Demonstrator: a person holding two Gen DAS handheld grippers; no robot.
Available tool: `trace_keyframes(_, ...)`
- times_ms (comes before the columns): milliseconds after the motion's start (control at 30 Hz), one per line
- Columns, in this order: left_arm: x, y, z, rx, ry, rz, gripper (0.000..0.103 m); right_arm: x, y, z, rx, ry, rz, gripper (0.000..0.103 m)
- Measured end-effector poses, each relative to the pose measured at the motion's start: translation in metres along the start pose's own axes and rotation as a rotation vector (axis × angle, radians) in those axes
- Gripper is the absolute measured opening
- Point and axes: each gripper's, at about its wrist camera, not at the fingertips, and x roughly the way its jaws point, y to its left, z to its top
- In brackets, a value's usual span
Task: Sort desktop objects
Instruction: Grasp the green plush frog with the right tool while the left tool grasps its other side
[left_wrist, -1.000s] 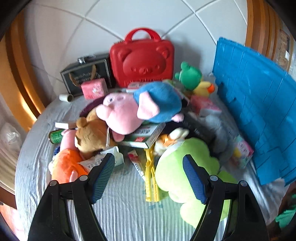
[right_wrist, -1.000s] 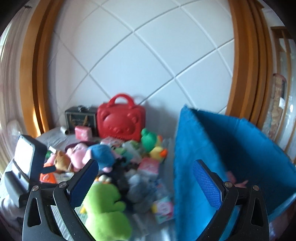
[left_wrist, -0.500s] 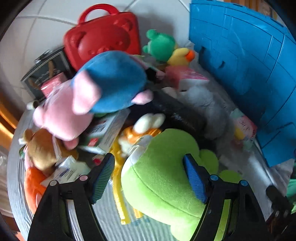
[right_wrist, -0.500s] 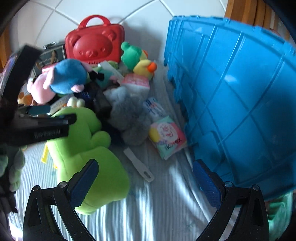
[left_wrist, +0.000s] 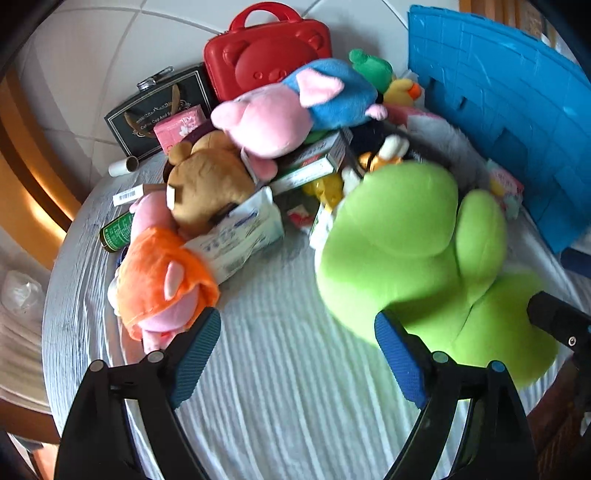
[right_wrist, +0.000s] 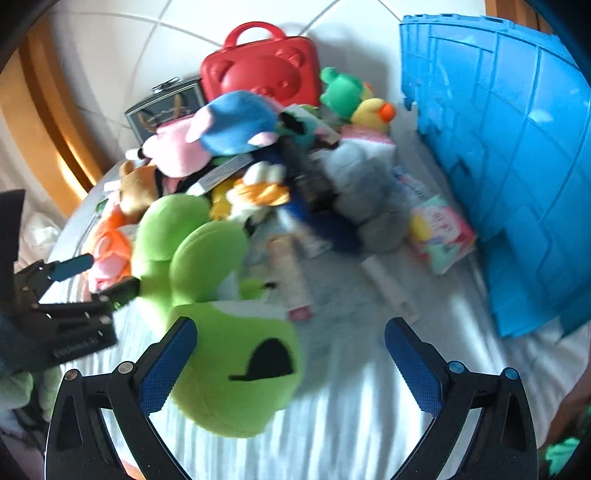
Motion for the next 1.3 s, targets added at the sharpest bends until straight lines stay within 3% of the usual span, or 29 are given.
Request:
trace_keyframes(200,-0.023,0.047,-0.025,0.070,-0.043,-0.115,0.086,0.020,0.052,-0.047,0.118,0.063,-0.084,0.103)
trace_keyframes(300,-0.044,0.058,-0.008,0.105,-0.124,-0.181,0.086,0.028,0.063,-0.071,0.178,0.075,-0.177,0.084)
trace_keyframes(333,-0.047,0.056,0.002,0.115,-0.143,-0.195,0.086,0.028,0.063,-0.076,0.200,0.079,-0.189,0.078)
trace_keyframes(467,-0.022,0.025,0.061,0.155,-0.183,-0.236,0.086,0.014,0.066,-0.087,0.277,0.041,-0.257,0.077)
trace_keyframes(533,0.008,0.004,0.079,0.170,-0.106,-0.257,0.087,0.000,0.064,-0.086,0.317,0.009,-0.275,0.077)
trace_keyframes(600,0.021,-0.007,0.076,0.200,-0.072,-0.271,0.087,-0.022,0.061,-0.088,0.357,-0.038,-0.308,0.077)
trace_keyframes(667,0.011,-0.001,0.061,0.222,-0.102,-0.262,0.087,-0.040,0.059,-0.091,0.392,-0.078,-0.332,0.077)
trace_keyframes(800,-0.005,0.024,0.009,0.310,-0.070,-0.268,0.086,-0.062,0.059,-0.089,0.480,-0.144,-0.307,0.079)
trace_keyframes(900,0.000,0.039,-0.032,0.366,0.010,-0.289,0.086,-0.047,0.073,-0.085,0.487,-0.135,-0.264,0.080)
trace_keyframes(967,-0.007,0.051,-0.046,0.373,0.002,-0.304,0.086,-0.032,0.084,-0.083,0.490,-0.127,-0.210,0.080)
trace_keyframes(1100,-0.034,0.086,-0.044,0.329,-0.075,-0.309,0.086,0.004,0.101,-0.079,0.465,-0.048,-0.135,0.080)
trace_keyframes(1200,-0.047,0.101,-0.031,0.306,-0.130,-0.323,0.086,0.022,0.113,-0.086,0.438,0.011,-0.140,0.084)
trace_keyframes(1300,-0.026,0.093,-0.025,0.343,-0.082,-0.343,0.086,0.025,0.109,-0.096,0.478,0.031,-0.109,0.090)
